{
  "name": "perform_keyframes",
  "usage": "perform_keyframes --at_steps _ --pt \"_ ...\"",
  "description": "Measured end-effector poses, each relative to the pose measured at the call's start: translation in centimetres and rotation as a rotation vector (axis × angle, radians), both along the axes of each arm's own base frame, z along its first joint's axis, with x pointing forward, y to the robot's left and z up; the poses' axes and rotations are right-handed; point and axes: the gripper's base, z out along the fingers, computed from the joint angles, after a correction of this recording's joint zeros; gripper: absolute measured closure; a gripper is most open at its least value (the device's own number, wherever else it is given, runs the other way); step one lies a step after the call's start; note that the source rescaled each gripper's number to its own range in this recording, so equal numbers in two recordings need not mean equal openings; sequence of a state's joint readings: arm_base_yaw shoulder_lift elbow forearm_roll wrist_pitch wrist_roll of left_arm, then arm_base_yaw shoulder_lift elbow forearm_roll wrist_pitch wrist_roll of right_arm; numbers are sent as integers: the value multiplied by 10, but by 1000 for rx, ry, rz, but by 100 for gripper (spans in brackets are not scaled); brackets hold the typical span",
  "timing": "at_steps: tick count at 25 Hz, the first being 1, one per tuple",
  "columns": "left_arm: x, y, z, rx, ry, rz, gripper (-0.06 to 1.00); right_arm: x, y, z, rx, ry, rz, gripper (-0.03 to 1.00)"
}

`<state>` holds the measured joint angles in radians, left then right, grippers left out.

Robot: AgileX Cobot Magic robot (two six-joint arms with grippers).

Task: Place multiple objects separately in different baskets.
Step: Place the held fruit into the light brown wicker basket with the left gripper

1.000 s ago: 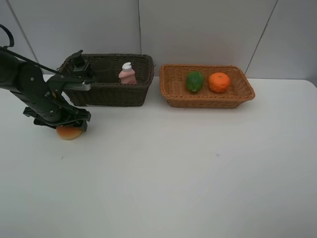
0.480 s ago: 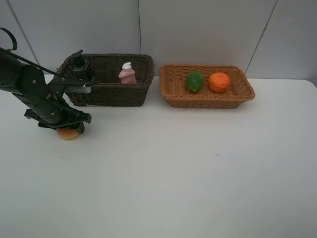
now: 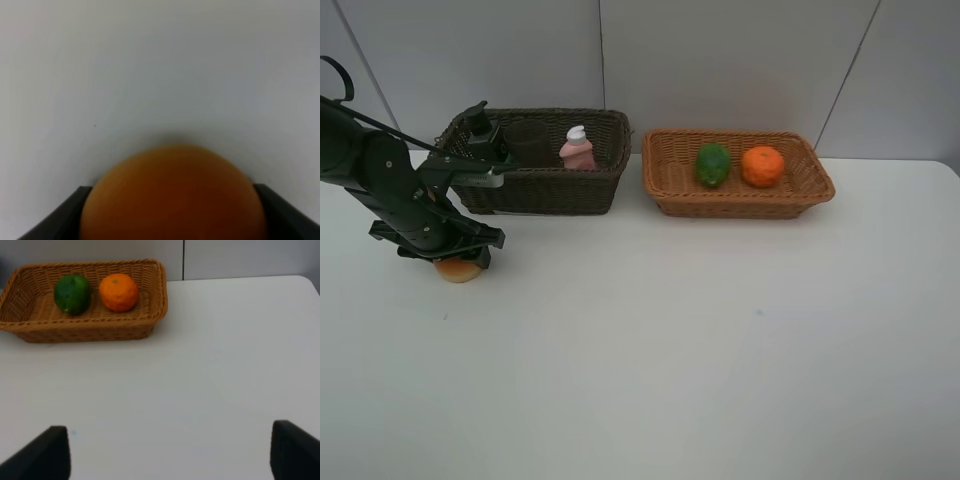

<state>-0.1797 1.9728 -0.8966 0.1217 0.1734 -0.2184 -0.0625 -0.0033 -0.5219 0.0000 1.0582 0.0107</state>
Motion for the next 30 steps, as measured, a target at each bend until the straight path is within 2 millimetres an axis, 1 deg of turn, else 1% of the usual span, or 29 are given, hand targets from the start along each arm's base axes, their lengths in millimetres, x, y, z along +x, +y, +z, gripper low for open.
perform_keyframes --at_steps 3,6,9,12,15,17,21,26,30 --pt "0 0 0 0 1 1 18 0 0 0 0 0 0 25" --pt "-3 -2 8 4 15 0 18 0 0 0 0 0 0 25" --pt "-6 -12 33 -3 -8 -17 18 0 0 0 0 0 0 25" --pt "-11 -29 58 -21 -29 -49 18 0 0 0 0 0 0 25" --pt "-14 -56 77 -29 -44 -124 18 0 0 0 0 0 0 25" --pt "-17 -80 87 -31 -50 -193 18 0 0 0 0 0 0 25" --pt "-13 -128 115 -53 -111 -322 18 0 0 0 0 0 0 25" --pt "8 -185 144 -96 -199 -417 18 0 0 0 0 0 0 25" --pt "24 -220 155 -135 -296 -466 18 0 0 0 0 0 0 25"
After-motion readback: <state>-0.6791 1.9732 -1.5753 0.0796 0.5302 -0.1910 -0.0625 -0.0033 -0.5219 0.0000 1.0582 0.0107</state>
